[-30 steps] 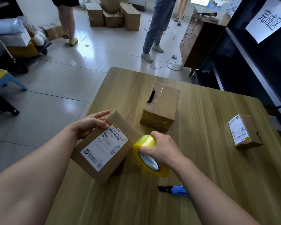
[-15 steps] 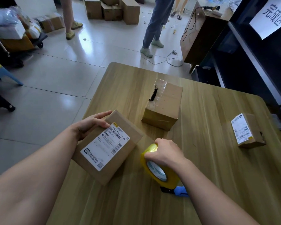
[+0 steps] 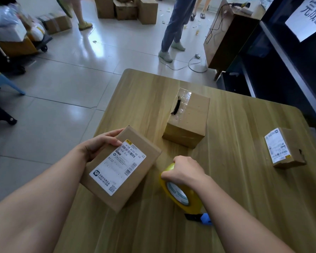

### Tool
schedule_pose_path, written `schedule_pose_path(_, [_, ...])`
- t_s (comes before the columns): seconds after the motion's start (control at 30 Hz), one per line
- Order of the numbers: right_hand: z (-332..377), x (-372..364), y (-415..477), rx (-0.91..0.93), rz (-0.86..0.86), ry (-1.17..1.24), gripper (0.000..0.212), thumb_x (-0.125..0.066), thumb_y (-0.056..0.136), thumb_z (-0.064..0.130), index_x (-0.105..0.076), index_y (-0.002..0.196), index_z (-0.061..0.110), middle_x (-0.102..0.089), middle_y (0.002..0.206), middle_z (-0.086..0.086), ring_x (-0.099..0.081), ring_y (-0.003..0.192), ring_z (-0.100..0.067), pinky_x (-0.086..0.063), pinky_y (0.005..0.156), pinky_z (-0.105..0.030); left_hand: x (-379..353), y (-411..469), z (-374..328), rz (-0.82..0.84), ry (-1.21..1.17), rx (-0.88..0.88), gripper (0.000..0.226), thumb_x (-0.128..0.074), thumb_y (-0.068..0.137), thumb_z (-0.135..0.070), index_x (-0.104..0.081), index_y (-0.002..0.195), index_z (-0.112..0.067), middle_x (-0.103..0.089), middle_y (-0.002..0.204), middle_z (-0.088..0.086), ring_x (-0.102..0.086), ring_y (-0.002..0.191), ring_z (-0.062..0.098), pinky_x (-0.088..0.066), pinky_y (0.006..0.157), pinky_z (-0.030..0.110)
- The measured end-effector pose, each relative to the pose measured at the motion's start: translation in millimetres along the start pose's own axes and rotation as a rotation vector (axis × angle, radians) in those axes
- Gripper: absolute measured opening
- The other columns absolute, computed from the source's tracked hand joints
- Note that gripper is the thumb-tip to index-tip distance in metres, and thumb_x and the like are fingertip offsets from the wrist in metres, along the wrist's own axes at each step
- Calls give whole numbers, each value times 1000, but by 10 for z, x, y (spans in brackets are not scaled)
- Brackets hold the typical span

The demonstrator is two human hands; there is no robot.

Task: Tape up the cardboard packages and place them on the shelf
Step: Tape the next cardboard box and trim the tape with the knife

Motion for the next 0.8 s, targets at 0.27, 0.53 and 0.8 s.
schedule_pose_path(0.27, [113,5,116,-14,36,-57,37,-66,81,51,-60,95,17,-59,83,2,-57,72,-11,-43,55,-22,58,-27,-13,-2,12,24,106,-94,37,-20,-53,134,-27,-67,105,20,-70,82,32,-60,58,40])
schedule_pose_path(0.53, [184,-21,160,7,56,-96,37,-68,80,50,-62,95,17,-62,87,0,-62,79,-15,-54,68,-25,190,-51,-52,-166,24,15,120,-97,31,-18,-47,139,-27,-61,130,10,-62,112,33,-56,80,44])
schedule_pose_path(0.8, [303,-92,170,13,35,-177,35,-67,80,50,-62,95,18,-62,87,1,-62,79,-15,-57,79,-31,82,-81,-224,-392,349,-12,64,-77,69,-4,-59,121,-36,-45,143,7,-45,127,28,-29,112,49])
Point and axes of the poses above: each hand's wrist, its own y-axis towards the middle knuckle, its own x-axis out of the back of the hand, z = x × y, the point moved 1 cm from there along y, towards the middle knuckle
